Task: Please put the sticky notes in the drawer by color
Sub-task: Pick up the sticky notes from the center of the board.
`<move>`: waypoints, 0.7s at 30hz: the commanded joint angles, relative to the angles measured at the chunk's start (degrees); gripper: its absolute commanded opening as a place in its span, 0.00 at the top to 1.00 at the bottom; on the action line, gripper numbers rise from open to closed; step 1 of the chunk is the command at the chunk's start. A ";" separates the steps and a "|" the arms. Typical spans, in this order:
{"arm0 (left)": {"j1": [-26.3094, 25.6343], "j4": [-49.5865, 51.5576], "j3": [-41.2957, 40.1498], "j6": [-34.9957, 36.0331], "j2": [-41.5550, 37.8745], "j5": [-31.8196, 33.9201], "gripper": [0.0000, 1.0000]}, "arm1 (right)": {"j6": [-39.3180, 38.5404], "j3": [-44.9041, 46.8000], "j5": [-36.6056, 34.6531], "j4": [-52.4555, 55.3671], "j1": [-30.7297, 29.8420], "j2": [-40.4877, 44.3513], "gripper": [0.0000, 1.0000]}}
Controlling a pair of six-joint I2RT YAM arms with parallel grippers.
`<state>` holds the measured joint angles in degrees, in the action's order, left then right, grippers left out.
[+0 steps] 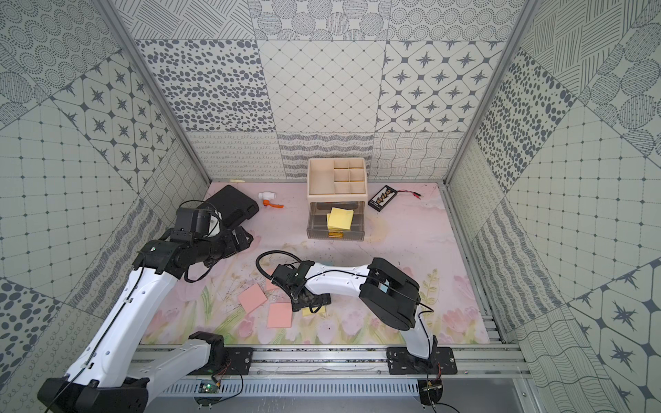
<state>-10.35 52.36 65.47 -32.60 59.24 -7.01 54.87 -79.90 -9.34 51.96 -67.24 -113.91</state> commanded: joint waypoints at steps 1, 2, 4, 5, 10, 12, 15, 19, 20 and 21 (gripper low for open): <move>0.27 -0.68 0.31 -0.36 0.35 -0.93 0.01 | -0.18 -1.81 -1.49 2.76 -0.35 4.00 0.19; 0.33 -0.66 0.35 -0.36 0.32 -0.94 0.01 | -0.23 -2.09 -1.46 3.33 -0.35 4.94 0.18; 0.25 -0.60 0.36 -0.44 0.30 -0.98 0.01 | -0.40 -2.69 -1.89 4.53 -0.30 6.57 0.18; 0.31 -0.59 0.40 -0.44 0.24 -0.86 0.01 | -0.53 -3.04 -2.14 5.38 -0.34 7.34 0.18; 0.30 -0.78 0.45 -0.53 0.40 -0.98 0.01 | -0.92 -4.37 -2.96 8.29 -0.26 10.37 0.18; 0.31 -0.89 0.56 -0.54 0.52 -1.08 0.01 | -1.00 -4.78 -3.05 9.25 -0.21 11.34 0.18; 0.33 -1.13 0.70 -0.54 0.91 -0.92 0.01 | -1.58 -6.15 -3.48 11.22 0.05 12.76 0.17; 0.32 -1.20 1.32 -0.62 1.29 -1.14 0.01 | -2.97 -9.21 -4.50 13.78 1.15 15.86 0.17; 0.37 -1.21 1.35 -0.62 1.23 -1.15 0.01 | -3.63 -10.31 -4.46 14.33 1.83 16.74 0.18; 0.38 -1.22 1.41 -0.67 1.24 -1.12 0.01 | -4.18 -11.42 -4.46 14.91 2.38 17.44 0.18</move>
<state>-10.35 51.99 65.95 -32.84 60.27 -7.14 52.73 -87.57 -12.08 64.23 -66.43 -100.66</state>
